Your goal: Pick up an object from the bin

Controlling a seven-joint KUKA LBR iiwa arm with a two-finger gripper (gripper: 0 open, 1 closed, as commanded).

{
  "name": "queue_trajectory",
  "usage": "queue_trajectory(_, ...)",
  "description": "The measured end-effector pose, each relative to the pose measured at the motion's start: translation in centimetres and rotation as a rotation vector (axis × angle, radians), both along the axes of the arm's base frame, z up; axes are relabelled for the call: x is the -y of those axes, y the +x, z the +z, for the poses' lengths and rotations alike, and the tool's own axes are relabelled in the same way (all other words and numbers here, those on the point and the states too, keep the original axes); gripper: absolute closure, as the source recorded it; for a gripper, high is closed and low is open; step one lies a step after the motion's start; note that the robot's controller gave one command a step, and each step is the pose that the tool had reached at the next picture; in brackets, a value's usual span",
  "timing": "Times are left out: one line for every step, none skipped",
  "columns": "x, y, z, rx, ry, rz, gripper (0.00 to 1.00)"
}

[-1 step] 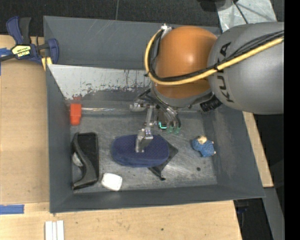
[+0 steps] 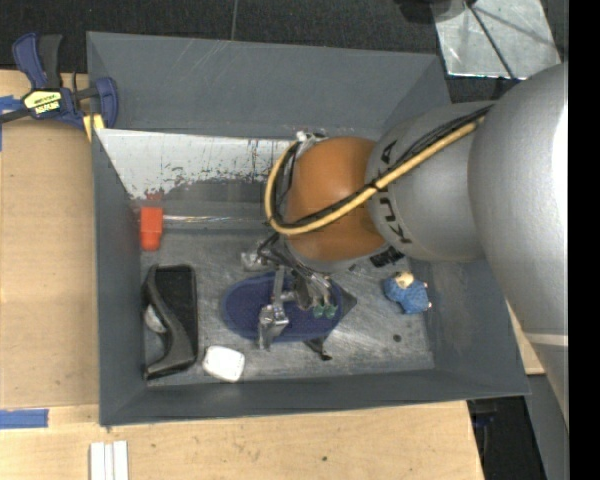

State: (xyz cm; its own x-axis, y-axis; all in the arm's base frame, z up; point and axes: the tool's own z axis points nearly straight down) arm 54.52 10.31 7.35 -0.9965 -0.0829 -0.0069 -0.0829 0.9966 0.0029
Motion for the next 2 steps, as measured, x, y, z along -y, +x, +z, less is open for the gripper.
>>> queue_trajectory(1.2, -1.8, 2.8, -0.005, -0.003, -0.019, 0.00)
queue_trajectory(3.0, -1.7, 3.2, -0.007, -0.003, -0.116, 0.00)
